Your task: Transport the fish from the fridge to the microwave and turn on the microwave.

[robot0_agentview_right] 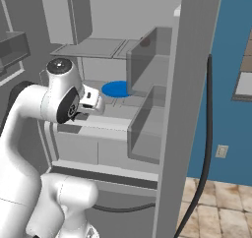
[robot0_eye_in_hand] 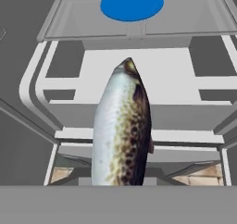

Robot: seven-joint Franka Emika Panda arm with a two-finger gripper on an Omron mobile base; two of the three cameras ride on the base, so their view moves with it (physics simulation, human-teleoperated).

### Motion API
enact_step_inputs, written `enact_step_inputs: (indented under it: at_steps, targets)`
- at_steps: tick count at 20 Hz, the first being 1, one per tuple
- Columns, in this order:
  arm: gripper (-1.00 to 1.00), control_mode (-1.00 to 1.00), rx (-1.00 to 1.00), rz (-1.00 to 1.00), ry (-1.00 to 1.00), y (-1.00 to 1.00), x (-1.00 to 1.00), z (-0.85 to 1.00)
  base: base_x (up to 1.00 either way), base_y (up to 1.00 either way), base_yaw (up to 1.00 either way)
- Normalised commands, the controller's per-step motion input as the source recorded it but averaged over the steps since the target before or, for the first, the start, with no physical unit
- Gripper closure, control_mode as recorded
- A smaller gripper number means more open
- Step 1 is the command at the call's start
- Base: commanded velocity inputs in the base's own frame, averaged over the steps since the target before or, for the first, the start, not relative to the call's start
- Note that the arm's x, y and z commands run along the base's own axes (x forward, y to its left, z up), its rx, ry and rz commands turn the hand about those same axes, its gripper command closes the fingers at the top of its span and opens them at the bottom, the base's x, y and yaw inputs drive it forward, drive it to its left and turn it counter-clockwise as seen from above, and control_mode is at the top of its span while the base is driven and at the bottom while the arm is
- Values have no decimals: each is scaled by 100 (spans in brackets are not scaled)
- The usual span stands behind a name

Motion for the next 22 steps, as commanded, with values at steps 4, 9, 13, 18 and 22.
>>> enact_step_inputs:
  at_steps: [4, 9, 13, 18, 22]
  targets:
    - [100, -100, 2, 0, 0, 0, -9, 0, 0, 0, 0]
    - [100, -100, 0, 0, 0, 0, 0, 0, 0, 0, 0]
    - [100, -100, 0, 0, 0, 0, 0, 0, 0, 0, 0]
    - [100, 100, 0, 0, 0, 0, 0, 0, 0, 0, 0]
    - [100, 100, 0, 0, 0, 0, 0, 0, -3, 0, 0]
